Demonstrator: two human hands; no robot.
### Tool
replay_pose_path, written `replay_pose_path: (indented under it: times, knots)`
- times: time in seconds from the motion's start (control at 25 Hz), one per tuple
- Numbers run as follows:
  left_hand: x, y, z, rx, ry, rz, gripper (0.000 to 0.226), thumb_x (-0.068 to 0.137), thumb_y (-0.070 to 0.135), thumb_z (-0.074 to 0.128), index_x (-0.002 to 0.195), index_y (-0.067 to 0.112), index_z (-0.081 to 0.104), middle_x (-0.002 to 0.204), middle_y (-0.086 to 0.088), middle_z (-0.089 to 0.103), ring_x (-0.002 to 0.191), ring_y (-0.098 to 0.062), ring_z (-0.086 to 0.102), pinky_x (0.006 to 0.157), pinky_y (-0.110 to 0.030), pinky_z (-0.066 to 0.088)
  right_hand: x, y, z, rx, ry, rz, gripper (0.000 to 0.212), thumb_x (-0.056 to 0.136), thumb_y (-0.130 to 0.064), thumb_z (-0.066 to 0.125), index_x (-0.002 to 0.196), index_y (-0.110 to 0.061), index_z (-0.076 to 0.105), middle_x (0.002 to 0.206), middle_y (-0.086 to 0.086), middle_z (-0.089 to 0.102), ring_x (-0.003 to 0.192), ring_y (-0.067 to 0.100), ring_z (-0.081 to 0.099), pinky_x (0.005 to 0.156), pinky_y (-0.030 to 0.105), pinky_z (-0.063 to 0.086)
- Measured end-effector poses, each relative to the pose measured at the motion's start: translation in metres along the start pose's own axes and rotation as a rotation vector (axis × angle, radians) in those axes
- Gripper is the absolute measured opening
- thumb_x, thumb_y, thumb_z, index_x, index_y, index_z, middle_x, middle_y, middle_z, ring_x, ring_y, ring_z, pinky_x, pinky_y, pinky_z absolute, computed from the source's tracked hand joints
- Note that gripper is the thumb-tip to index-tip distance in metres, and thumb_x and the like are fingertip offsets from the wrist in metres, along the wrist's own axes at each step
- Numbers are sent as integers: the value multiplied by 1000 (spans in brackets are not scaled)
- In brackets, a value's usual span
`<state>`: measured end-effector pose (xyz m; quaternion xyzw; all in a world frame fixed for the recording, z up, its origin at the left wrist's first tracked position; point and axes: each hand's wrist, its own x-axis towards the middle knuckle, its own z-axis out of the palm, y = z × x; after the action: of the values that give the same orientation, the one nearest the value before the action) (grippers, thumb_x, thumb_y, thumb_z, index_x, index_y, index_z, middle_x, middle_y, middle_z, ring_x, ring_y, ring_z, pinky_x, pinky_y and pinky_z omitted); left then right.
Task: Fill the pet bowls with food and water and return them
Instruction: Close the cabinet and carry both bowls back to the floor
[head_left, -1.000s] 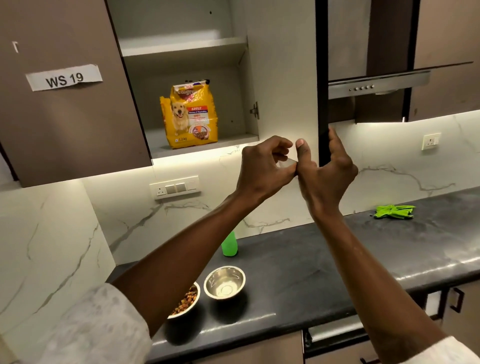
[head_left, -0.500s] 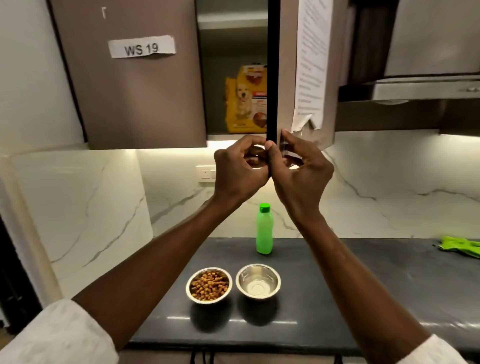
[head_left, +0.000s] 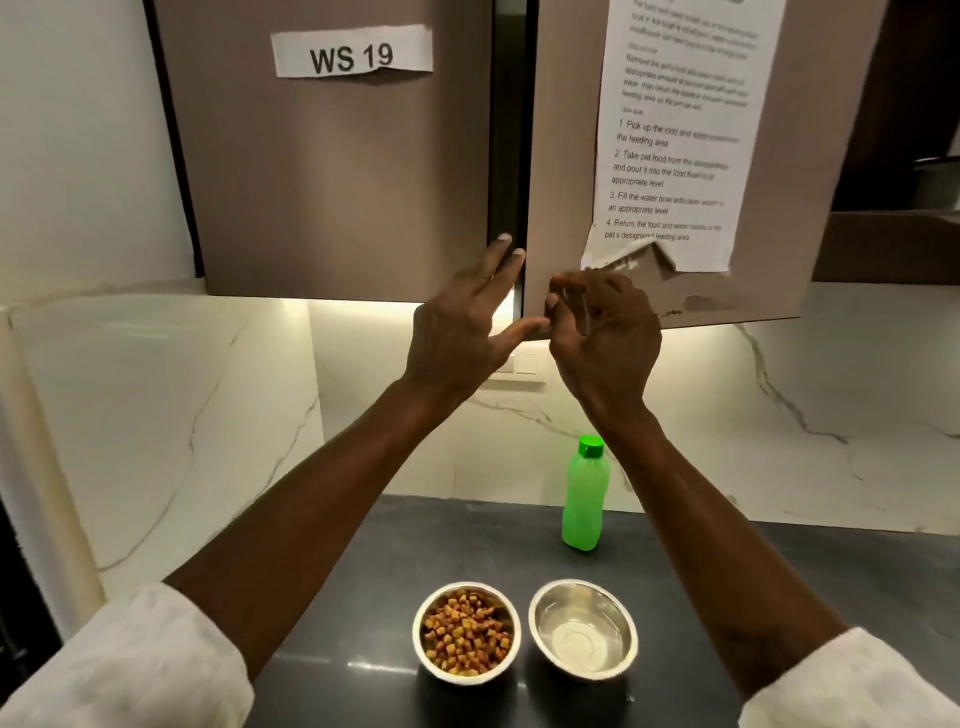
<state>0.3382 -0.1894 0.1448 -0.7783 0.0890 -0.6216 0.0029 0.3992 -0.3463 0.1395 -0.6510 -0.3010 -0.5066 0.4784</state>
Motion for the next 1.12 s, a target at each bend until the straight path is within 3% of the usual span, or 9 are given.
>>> replay_pose_path:
  times: [0.16,0.24,0.36,0.76,1.12]
  knots:
    - [5,-51,34,163,-30,171,69,98,47,65,151,4,52,159,-18,47,149,-37,43,120,-54,37,0,12,49,-92,28,-23,19,86,-22,74,104,-24,75,106,-4,71,96,19,63,70,6,28]
    - [7,-69,51,239,-61,256,62,102,42,61,151,4,52,159,-17,48,149,-37,42,122,-56,31,-1,19,69,-108,38,-26,26,85,-20,74,111,-22,76,117,-4,71,103,20,63,75,10,35]
    - [9,-92,72,326,-98,335,56,106,38,52,151,4,51,159,-17,48,149,-36,43,123,-52,24,0,33,93,-145,-6,-47,36,86,-18,73,122,-23,76,132,-3,69,116,22,63,86,28,52]
    - [21,-122,113,422,-286,262,59,108,37,49,157,5,41,164,-16,39,155,-31,33,127,-50,13,16,64,138,-279,-84,-82,42,80,-7,73,119,-24,74,133,-1,68,119,27,61,85,42,58]
    - [18,-107,114,402,-414,123,73,105,53,32,162,7,29,170,-13,25,161,-29,17,129,-50,3,14,82,142,-238,-152,-104,44,79,-15,76,122,-22,73,138,1,66,124,27,59,95,40,51]
